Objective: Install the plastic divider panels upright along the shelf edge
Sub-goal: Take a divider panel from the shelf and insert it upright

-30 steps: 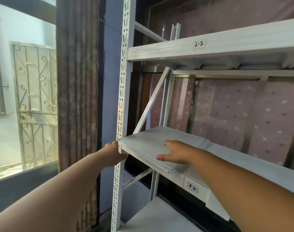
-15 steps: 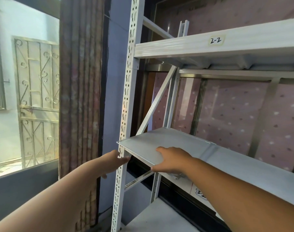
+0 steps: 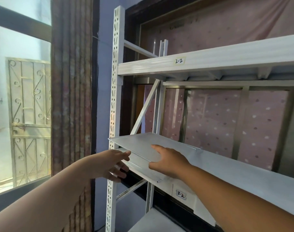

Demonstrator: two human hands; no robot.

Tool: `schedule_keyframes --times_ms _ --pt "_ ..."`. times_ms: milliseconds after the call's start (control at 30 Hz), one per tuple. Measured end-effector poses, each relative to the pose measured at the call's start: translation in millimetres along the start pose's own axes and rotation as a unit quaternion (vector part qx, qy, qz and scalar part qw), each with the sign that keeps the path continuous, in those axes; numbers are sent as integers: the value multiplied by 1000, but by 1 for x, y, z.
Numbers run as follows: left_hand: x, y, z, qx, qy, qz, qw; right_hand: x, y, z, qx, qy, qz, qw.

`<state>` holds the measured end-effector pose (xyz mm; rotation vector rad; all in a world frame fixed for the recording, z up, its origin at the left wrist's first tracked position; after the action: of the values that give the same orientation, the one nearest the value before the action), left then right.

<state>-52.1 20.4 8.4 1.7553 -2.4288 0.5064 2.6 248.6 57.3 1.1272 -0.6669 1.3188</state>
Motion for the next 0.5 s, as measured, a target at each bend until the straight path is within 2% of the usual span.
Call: schedule_keyframes --times_ms 167,367,500 --pt "-49 -3 -31 -53 -53 91 993 34 -27 -17 8 90 0 996" --pt "-116 -6 -54 -143 -118 184 965 47 -64 -50 4 185 70 980" --pt "-189 -20 -87 -225 -135 241 934 67 -88 -66 42 228 38 972"
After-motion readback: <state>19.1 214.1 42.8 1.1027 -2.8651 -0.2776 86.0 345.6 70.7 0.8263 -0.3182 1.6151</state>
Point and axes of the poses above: each hand's wrist, its own y-axis towards the middle knuckle, its own x-axis out of the back of the hand, z = x × y, the point moved 7 cm from there along y, towards the middle knuckle, and after that the axes turned 1 degree about -z, right-handed, at the moved point
